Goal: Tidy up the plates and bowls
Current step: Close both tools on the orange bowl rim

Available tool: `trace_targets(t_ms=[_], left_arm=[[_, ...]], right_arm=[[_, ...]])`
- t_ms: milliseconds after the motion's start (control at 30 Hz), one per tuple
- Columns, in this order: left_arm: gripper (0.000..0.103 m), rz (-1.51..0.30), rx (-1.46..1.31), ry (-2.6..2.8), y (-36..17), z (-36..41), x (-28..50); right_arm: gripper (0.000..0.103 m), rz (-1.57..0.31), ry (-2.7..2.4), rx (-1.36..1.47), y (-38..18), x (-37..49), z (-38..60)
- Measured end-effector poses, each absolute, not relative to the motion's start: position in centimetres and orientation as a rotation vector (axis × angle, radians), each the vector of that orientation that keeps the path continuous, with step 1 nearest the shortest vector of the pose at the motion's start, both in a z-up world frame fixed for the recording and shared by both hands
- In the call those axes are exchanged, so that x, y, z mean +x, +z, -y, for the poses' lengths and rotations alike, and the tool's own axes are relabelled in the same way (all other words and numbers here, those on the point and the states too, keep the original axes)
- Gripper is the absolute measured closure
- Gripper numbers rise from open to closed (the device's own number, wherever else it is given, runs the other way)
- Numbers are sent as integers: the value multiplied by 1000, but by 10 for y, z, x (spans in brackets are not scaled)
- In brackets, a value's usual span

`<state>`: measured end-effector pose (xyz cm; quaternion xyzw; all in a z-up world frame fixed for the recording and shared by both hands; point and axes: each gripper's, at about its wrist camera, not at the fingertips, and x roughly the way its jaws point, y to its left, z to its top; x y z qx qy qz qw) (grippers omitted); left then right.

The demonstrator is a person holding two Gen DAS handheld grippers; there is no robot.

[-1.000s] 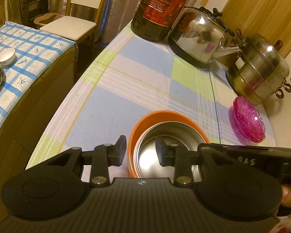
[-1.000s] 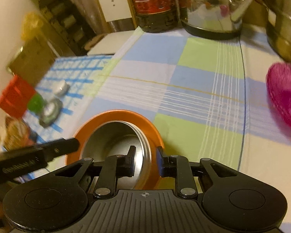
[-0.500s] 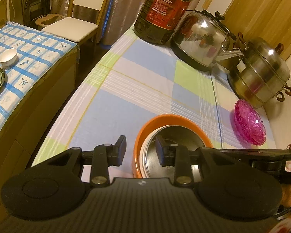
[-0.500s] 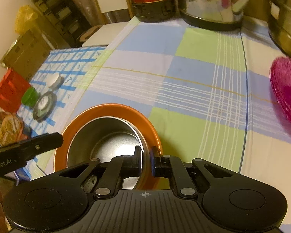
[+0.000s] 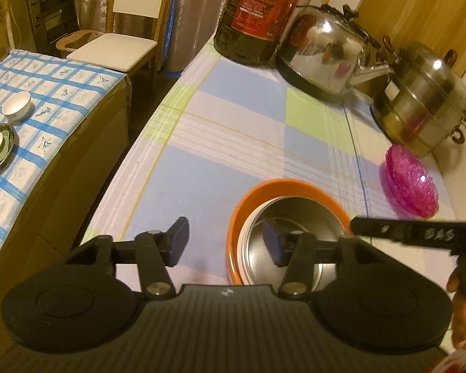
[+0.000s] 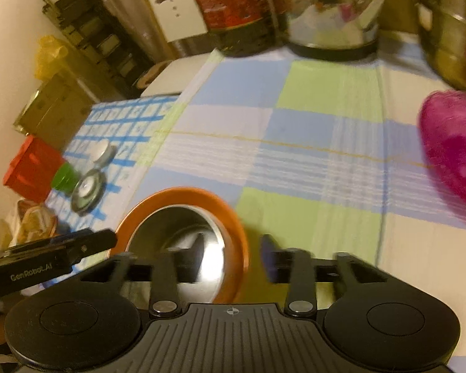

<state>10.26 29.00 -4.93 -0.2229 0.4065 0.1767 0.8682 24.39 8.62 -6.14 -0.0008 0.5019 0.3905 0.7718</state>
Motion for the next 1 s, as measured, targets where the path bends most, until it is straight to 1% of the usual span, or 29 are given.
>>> trace_targets(t_ms=[167, 333, 533, 633, 667, 700, 733, 800, 867, 1000], left_arm=[[53, -894, -465, 344, -61, -288, 108], [54, -944, -465, 322, -76, -286, 115], [61, -985, -465, 305, -88, -286, 123], [61, -990, -465, 307, -89, -286, 126], [61, -989, -465, 306, -89, -286, 126], [62, -991, -465, 306, -90, -286, 127], [62, -993, -465, 307, -90, -287, 127], [64, -998, -461, 308, -91, -287, 129], [65, -1001, -459, 312, -91, -286, 129], [67, -1005, -451, 304, -91, -284, 132]], right_arm=[[56, -1106, 837, -4, -64, 249, -82], [56, -1179, 855, -33, -82, 249, -88], [56, -1253, 837, 9, -101, 255, -91], [56, -1262, 835, 27, -106, 257, -91], [58, -1263, 835, 33, -107, 258, -90], [63, -1262, 837, 36, -107, 258, -91], [65, -1262, 843, 41, -107, 258, -91], [72, -1262, 851, 50, -107, 258, -92], [77, -1257, 857, 46, -106, 255, -93], [79, -1252, 843, 44, -107, 253, -97]])
